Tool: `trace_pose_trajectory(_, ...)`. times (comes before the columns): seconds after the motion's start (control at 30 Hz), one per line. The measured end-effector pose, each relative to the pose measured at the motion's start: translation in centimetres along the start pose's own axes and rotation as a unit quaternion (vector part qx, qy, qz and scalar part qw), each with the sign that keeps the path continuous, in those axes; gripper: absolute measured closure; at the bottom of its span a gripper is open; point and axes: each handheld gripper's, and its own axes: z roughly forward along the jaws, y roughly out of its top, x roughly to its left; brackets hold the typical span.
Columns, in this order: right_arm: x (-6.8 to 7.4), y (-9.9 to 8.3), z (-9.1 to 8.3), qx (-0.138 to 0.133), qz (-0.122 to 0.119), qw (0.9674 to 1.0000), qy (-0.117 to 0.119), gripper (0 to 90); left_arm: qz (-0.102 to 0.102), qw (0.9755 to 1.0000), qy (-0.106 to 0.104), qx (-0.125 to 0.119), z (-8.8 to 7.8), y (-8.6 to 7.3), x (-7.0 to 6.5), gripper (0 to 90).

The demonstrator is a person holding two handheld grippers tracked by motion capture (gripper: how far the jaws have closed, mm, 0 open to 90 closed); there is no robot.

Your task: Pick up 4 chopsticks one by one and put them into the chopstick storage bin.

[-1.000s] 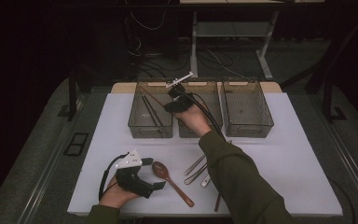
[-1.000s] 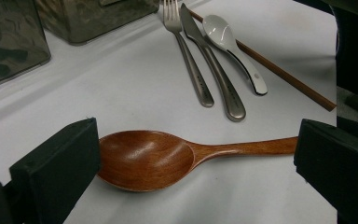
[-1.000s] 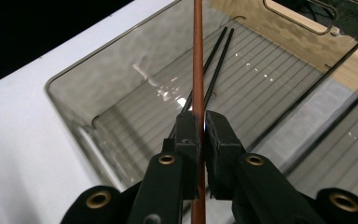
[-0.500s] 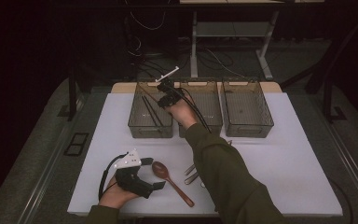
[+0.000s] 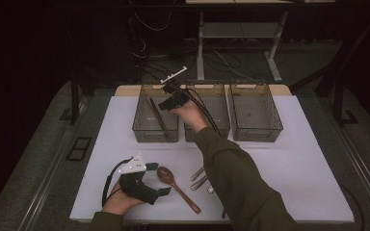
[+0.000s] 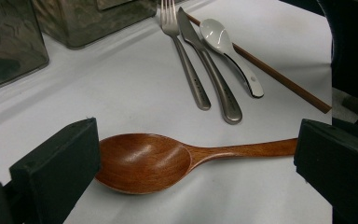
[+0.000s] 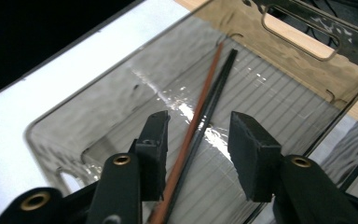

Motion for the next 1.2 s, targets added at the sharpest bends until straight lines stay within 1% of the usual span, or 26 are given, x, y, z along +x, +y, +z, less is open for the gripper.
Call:
trace_pose_trajectory(0.13, 0.4, -0.1, -0.5, -0.005, -0.013, 0.9998, 0.01, 54.7, 0.0, 1.0, 0.0, -0.001, 0.0, 0.0, 0.0, 0.0)
trace_pose_trajectory(0.2, 0.6, -0.3, -1.0, -0.009, -0.015, 0.9997, 0.017, 52.6, 0.001, 1.0, 0.0, 0.0, 0.0, 0.0, 0.0, 0.0)
trace_pose_trajectory(0.27, 0.7, -0.7, -1.5, -0.015, -0.018, 0.9993, 0.03, 49.8, 0.001, 1.0, 0.001, 0.002, 0.0, 0.0, 0.0, 0.0)
trace_pose_trajectory(0.37, 0.7, -1.4, -2.2, -0.017, -0.028, 0.9988, 0.037, 47.4, 0.002, 1.0, 0.002, 0.003, 0.0, -0.1, 0.0, 0.0)
trace_pose_trajectory(0.4, 0.7, -1.7, -2.5, -0.019, -0.028, 0.9986, 0.041, 47.1, 0.002, 1.0, 0.003, 0.003, 0.0, 0.0, 0.0, 0.0)
trace_pose_trajectory(0.47, 0.5, -2.5, -3.1, -0.023, -0.029, 0.9982, 0.048, 46.7, 0.001, 1.0, 0.003, 0.003, 0.1, -0.1, -0.1, 0.0)
trace_pose_trajectory(0.73, -0.3, -5.8, -6.0, -0.034, -0.036, 0.9971, 0.059, 45.1, 0.005, 0.9999, 0.006, 0.013, 0.2, -0.1, -0.1, 0.0)
trace_pose_trajectory(0.77, -0.3, -6.3, -6.4, -0.035, -0.036, 0.997, 0.059, 45.0, 0.002, 0.9999, 0.006, 0.012, 0.2, -0.1, -0.1, 0.0)
trace_pose_trajectory(0.83, -0.4, -7.3, -7.1, -0.037, -0.039, 0.9968, 0.06, 45.0, 0.004, 0.9999, 0.007, 0.014, 0.2, -0.1, -0.1, 0.0)
trace_pose_trajectory(0.87, -0.5, -7.8, -7.5, -0.038, -0.04, 0.9967, 0.06, 45.0, -0.001, 0.9999, 0.007, 0.013, 0.3, -0.1, -0.1, 0.0)
trace_pose_trajectory(1.0, -0.9, -9.7, -8.8, -0.04, -0.038, 0.9965, 0.063, 45.4, 0.0, 0.9999, 0.008, 0.012, 0.3, -0.1, -0.2, 0.0)
trace_pose_trajectory(1.2, -1.8, -12.4, -10.7, -0.035, -0.039, 0.9969, 0.059, 49.6, 0.0, 0.9999, 0.009, 0.013, 0.3, -0.1, -0.1, 0.0)
